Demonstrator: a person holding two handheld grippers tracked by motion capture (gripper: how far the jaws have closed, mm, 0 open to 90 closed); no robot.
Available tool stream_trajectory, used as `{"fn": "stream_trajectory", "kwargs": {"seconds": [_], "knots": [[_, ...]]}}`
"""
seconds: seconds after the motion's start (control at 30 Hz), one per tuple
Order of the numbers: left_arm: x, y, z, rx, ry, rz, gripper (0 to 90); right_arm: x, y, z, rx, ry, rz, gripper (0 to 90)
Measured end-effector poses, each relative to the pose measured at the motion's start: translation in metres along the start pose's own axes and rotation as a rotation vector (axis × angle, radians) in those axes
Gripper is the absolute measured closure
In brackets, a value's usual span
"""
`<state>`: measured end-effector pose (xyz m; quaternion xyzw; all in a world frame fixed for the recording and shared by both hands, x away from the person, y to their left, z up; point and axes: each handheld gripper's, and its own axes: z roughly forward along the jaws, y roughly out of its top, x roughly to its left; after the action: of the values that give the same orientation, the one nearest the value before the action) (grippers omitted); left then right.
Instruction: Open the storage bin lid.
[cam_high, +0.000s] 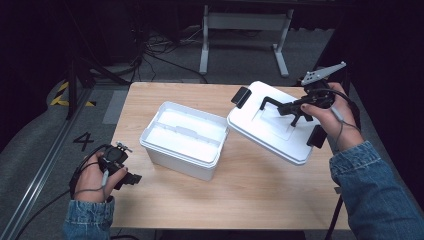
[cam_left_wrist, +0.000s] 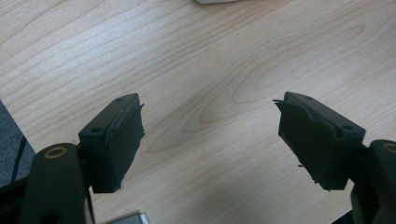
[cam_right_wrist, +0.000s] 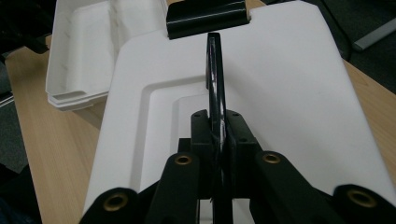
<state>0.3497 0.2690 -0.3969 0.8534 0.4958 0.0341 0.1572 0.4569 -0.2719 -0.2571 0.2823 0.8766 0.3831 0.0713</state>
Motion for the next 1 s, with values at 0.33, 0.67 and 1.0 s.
{"fn": "stream_trajectory", "kwargs": {"seconds": [0.33,0.67,1.0], "knots": [[0.001,-0.001,0.0,0.002,0.001,0.001,22.7,-0.028,-0.033,0.016,0.038,-0.013,0.042,84.7],[0.002,-0.004,0.002,0.008,0.003,-0.005,22.7,-0.047,-0.067,0.052,0.101,-0.024,0.061,84.7],[0.002,-0.011,0.003,-0.005,0.011,-0.009,22.3,-0.059,-0.089,0.073,0.11,-0.021,0.085,84.6]]}}
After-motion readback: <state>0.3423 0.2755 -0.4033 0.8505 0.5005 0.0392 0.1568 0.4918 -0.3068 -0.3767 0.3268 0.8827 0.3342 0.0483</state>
